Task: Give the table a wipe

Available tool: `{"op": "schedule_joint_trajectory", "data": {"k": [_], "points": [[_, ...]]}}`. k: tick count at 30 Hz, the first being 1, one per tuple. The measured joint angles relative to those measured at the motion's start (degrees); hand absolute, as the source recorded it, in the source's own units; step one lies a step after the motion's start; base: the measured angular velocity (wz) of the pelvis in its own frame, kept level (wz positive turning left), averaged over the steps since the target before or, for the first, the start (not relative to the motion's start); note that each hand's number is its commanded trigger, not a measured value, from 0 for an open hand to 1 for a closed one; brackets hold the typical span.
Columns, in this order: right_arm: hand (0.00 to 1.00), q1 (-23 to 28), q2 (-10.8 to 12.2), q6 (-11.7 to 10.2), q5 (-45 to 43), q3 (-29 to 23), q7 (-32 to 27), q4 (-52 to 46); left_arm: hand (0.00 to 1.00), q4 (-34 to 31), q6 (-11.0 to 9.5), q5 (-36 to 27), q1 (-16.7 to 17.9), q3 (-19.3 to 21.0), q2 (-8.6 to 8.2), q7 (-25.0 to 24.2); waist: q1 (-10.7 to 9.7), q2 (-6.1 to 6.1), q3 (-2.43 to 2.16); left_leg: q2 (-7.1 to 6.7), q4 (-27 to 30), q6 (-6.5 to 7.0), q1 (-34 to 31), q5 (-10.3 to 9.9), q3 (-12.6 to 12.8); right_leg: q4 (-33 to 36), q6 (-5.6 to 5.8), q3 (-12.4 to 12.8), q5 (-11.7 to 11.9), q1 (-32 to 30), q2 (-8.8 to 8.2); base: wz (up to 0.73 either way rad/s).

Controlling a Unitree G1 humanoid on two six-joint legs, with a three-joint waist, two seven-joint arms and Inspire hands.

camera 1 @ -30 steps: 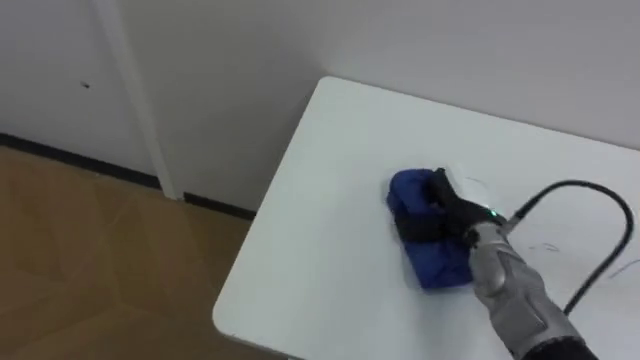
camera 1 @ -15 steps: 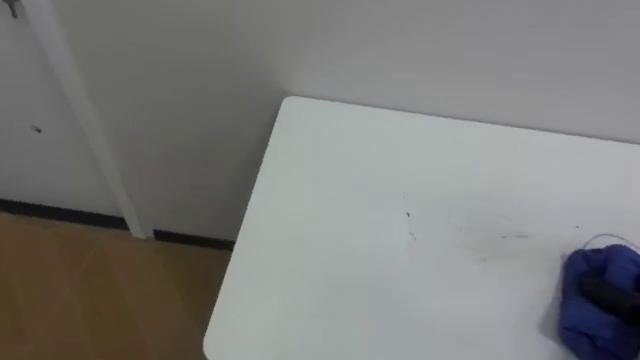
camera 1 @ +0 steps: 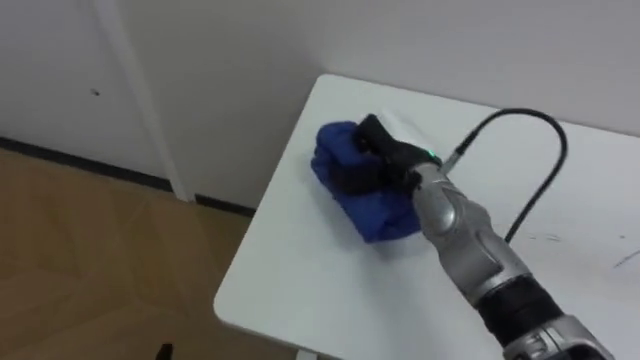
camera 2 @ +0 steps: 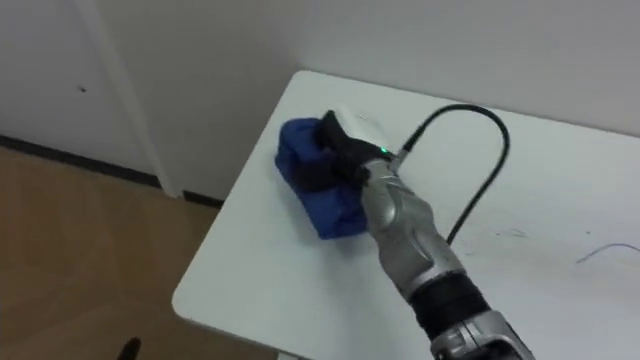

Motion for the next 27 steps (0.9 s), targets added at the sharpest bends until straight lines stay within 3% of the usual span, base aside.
{"op": "schedule_joint_trajectory", "data": {"k": [1, 2, 3, 5, 6, 7, 9, 12, 13, 15, 16, 18, 19, 20, 21, 23, 25, 27], "points": [[1.0, 3.1, -1.3, -1.0, 0.5, -2.7, -1.9, 3.7, 0.0, 0.0, 0.0, -0.3, 1.2, 0.5, 0.13, 0.1, -0.7, -0.01, 0.11, -0.26, 0.2, 0.39, 0.1, -0.3, 0.1, -0.3, 0.03, 0.0, 0.0, 0.7, -0.21, 0.31], [1.0, 7.3, -1.5, -4.5, 4.1, -7.4, -4.2, 3.9, 0.0, 0.3, -0.2, -0.3, 2.3, 1.5, 0.29, 0.3, -1.7, -0.05, 0.13, -0.52, 0.5, 0.77, 0.2, -0.5, 0.4, -0.3, 0.19, 0.0, -0.1, 1.0, -0.53, 0.24], [1.0, 8.4, -1.5, -5.8, 4.4, -8.9, -5.3, 3.9, 0.0, 0.3, -0.3, -0.3, 3.0, 1.8, 0.37, 0.7, -2.6, -0.09, 0.1, -0.57, 0.5, 1.04, 0.3, -0.7, 1.0, -0.3, 0.31, 0.0, -0.2, 1.2, -0.69, 0.09], [1.0, 12.0, -1.5, -10.8, 7.5, -15.3, -8.1, 6.1, 0.0, 0.6, -1.0, -0.2, 4.5, 4.1, 1.08, 1.7, -6.4, -0.02, 0.09, -0.96, 0.8, 1.76, 0.6, -1.4, 1.4, -0.2, 0.75, -0.3, -0.3, 1.6, -1.08, 0.0], [1.0, 13.8, -1.8, -11.9, 8.7, -18.9, -9.8, 6.8, 0.0, 0.5, -1.9, 0.9, 4.8, 5.9, 1.57, 2.0, -7.7, -0.09, 0.01, -1.14, 1.1, 2.06, 0.6, -1.9, 1.6, 0.4, 1.2, -0.3, -0.6, 1.7, -1.36, -0.05], [1.0, 14.5, -2.3, -12.3, 9.0, -20.8, -10.7, 7.7, 0.0, 0.4, -2.2, 1.9, 4.9, 6.9, 1.85, 2.1, -8.2, -0.12, -0.08, -1.25, 1.3, 2.21, 0.7, -2.2, 1.8, 1.1, 1.6, -0.4, -0.8, 1.6, -1.67, 0.0], [1.0, 17.0, -6.2, -13.0, 12.1, -27.5, -13.8, 13.4, 0.0, -0.2, -2.5, 5.2, 4.9, 8.9, 3.48, 2.4, -10.2, 0.4, -0.71, -1.26, 3.4, 2.95, 0.8, -3.6, 1.7, 4.2, 2.07, -0.7, -1.1, 1.6, -2.22, 0.02], [1.0, 20.1, -10.1, -12.8, 15.8, -31.9, -15.8, 17.8, 0.0, -0.8, -2.5, 6.6, 4.4, 8.4, 5.65, 2.7, -11.6, 1.07, -1.02, -0.89, 6.1, 3.75, 1.8, -5.4, 1.4, 10.3, 3.06, 0.0, -2.0, 0.8, -3.63, -0.04], [1.0, 21.5, -11.1, -12.7, 17.1, -32.5, -16.6, 19.2, 0.0, -0.7, -2.6, 6.4, 3.6, 7.6, 6.5, 3.4, -11.6, 1.42, -1.16, -0.44, 7.1, 3.96, 2.4, -6.3, 1.7, 15.3, 3.22, 0.4, -2.8, -0.9, -4.65, -0.14], [1.0, 22.6, -11.2, -12.1, 17.4, -32.4, -17.6, 18.9, 0.0, -0.7, -3.4, 6.4, 2.1, 5.7, 7.51, 3.9, -11.5, 1.56, -1.15, 0.5, 8.5, 4.03, 2.7, -7.2, 2.9, 22.7, 3.07, 2.7, -4.3, -3.7, -6.57, -0.3], [1.0, 21.7, -10.5, -10.9, 17.2, -31.9, -18.3, 18.6, 0.0, -0.6, -4.2, 6.3, 1.1, 4.5, 7.59, 4.2, -10.8, 2.05, -1.09, 1.37, 9.3, 3.76, 2.8, -7.7, 4.1, 26.2, 2.96, 5.1, -5.2, -6.2, -8.28, -0.5], [1.0, 19.8, -8.4, -8.0, 16.9, -29.0, -19.8, 17.6, 0.0, 0.6, -5.0, 6.3, -0.8, 1.8, 7.43, 4.3, -10.5, 2.83, -0.92, 3.03, 10.5, 2.77, 2.6, -8.5, 4.5, 25.9, 3.0, 7.1, -5.2, -6.8, -10.79, -0.44], [1.0, 18.4, -7.3, -5.1, 16.7, -25.9, -20.4, 16.2, 0.0, 1.3, -5.2, 5.8, -2.1, -0.3, 7.48, 4.3, -9.2, 2.98, -0.93, 4.23, 11.0, 1.76, 2.5, -9.2, 4.9, 24.2, 3.36, 8.6, -5.0, -7.0, -12.05, -0.46], [1.0, 17.4, -5.9, -1.8, 14.7, -22.5, -20.3, 13.4, 0.0, 2.2, -5.4, 6.0, -3.6, -2.0, 7.46, 4.1, -7.7, 2.99, -0.93, 6.02, 12.4, 0.73, 1.4, -9.8, 5.5, 21.3, 3.63, 11.0, -4.5, -7.7, -11.98, -0.52], [1.0, 16.6, -5.0, -0.5, 13.3, -20.3, -20.1, 11.8, 0.0, 2.6, -5.5, 6.0, -4.2, -2.7, 7.48, 3.9, -7.1, 2.97, -0.92, 6.82, 13.1, 0.11, 0.5, -10.1, 5.5, 20.0, 3.97, 11.5, -4.1, -7.8, -11.99, -0.37], [1.0, 10.8, -1.0, 2.7, 9.5, -11.9, -16.8, 5.9, 0.0, 3.5, -5.0, 5.8, -6.9, -5.1, 6.98, 3.0, -5.4, 2.41, -0.82, 9.32, 15.2, -2.37, -3.3, -10.2, 5.3, 14.0, 4.26, 11.0, -1.7, -9.0, -12.14, -0.22], [1.0, 4.6, 1.3, 1.7, 5.9, -6.7, -12.4, 5.4, 0.0, 3.2, -4.4, 5.3, -9.6, -5.5, 6.37, 2.9, -4.5, 1.1, -0.1, 10.33, 15.3, -4.49, -5.3, -9.2, 4.6, 9.4, 4.15, 10.0, 1.0, -9.1, -11.9, 0.06], [1.0, 1.3, 1.6, -1.7, 3.9, -5.0, -9.7, 5.4, 0.0, 1.5, -4.5, 3.5, -10.2, -4.9, 5.67, 2.6, -2.3, 0.48, -0.06, 12.8, 14.5, -8.21, -6.8, -7.6, 2.6, 5.8, 4.2, 7.3, 3.5, -9.5, -8.75, 0.43]]}}
